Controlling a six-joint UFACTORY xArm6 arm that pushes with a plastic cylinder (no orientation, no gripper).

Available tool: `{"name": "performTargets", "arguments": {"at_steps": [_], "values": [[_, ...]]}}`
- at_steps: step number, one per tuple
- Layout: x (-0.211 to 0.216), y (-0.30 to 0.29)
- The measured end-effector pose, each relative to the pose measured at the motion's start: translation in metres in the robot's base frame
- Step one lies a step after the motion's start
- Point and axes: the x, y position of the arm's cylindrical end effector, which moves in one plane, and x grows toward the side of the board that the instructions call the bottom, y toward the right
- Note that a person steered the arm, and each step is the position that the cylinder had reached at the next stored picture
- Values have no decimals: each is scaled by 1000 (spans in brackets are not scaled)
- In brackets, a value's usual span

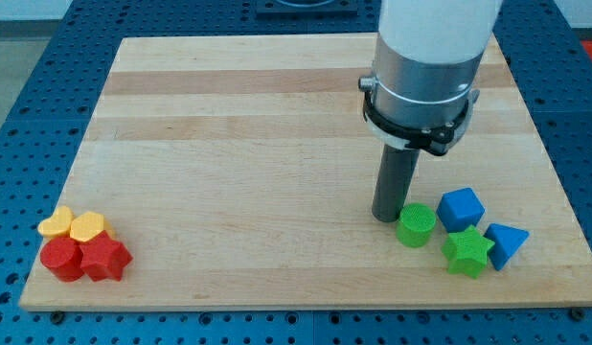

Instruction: Move the green circle into the blue cube and green star

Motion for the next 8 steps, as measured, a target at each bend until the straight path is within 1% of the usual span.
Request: {"name": "performTargets", "arguments": {"at_steps": [1,2,3,5,6,7,8], "values": [[9,-44],[35,-76],[50,-60],[18,12],[17,41],[17,25],[0,1]]}}
